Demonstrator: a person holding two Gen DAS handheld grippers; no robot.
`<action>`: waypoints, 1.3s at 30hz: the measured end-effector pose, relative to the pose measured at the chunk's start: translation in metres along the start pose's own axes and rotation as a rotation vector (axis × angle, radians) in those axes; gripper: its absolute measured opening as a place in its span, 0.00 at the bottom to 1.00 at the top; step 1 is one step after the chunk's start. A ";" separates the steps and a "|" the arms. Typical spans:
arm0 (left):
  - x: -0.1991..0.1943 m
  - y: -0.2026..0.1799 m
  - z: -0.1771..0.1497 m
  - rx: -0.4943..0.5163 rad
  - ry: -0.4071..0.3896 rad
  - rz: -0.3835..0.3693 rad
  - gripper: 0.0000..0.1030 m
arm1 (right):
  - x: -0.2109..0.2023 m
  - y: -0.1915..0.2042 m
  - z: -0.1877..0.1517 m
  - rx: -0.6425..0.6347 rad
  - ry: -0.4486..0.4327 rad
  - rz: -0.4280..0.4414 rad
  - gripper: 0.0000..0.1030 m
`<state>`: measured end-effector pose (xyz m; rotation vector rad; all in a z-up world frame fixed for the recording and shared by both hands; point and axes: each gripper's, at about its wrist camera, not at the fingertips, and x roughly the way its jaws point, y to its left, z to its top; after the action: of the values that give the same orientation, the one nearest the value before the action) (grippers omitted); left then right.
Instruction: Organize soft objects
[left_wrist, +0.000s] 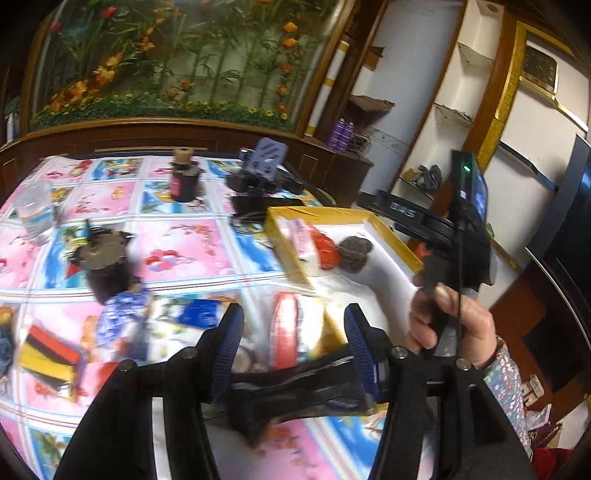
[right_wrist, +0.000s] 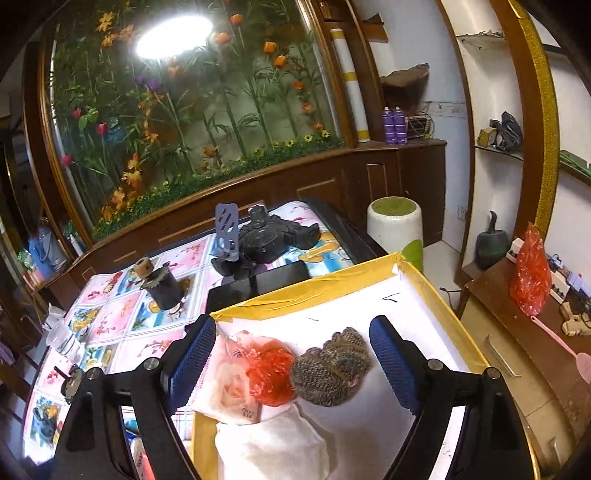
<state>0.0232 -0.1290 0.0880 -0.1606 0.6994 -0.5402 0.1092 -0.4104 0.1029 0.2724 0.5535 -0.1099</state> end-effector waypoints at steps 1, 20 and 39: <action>-0.006 0.011 0.000 -0.016 -0.009 0.017 0.57 | -0.001 0.000 0.000 0.000 -0.006 0.005 0.86; -0.095 0.221 -0.028 -0.358 -0.062 0.433 0.58 | -0.005 0.020 -0.006 -0.064 -0.026 0.002 0.86; -0.066 0.232 -0.024 -0.340 0.032 0.520 0.33 | -0.046 0.199 -0.114 -0.490 0.167 0.576 0.86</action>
<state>0.0621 0.1039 0.0340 -0.2765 0.8246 0.0769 0.0479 -0.1861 0.0792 -0.0463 0.6299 0.6055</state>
